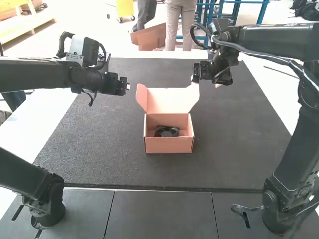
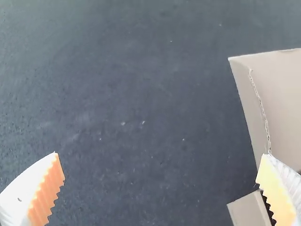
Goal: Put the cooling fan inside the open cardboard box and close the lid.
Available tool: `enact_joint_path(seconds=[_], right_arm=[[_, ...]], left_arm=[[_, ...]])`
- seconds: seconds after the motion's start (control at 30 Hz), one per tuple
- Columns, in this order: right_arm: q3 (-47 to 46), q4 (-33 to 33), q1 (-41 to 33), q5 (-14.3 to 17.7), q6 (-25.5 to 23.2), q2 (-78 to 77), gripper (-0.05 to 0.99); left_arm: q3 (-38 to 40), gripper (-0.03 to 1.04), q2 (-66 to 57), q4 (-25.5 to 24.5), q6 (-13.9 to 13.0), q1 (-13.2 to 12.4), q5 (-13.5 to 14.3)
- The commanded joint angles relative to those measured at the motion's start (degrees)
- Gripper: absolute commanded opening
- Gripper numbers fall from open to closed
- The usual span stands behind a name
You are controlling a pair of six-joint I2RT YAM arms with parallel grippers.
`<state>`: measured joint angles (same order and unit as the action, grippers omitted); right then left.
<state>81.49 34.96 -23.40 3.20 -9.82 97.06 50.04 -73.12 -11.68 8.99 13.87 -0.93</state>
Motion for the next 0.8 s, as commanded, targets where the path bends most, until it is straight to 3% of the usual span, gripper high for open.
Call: enact_joint_path(seconds=[0.0, 0.27, 0.53, 0.77], right_arm=[[-1.1, -2.2, 1.0, -2.5, 0.5, -2.5, 0.91], [-2.0, -8.3, 1.2, -4.0, 0.3, -2.1, 0.91], [-1.7, -9.0, 1.3, -5.0, 0.2, -2.1, 0.91], [-1.3, -8.7, 3.6, -5.5, 0.5, -1.3, 0.91]], left_arm=[[2.5, 0.97, -1.8, 1.5, 1.0, -0.2, -1.3], [3.7, 0.97, -5.8, 3.0, 1.0, -0.2, -1.2], [3.7, 0.97, -7.3, 4.5, 1.0, 0.1, -1.2], [3.9, 0.97, -7.9, 6.8, 1.0, 0.2, -3.1]])
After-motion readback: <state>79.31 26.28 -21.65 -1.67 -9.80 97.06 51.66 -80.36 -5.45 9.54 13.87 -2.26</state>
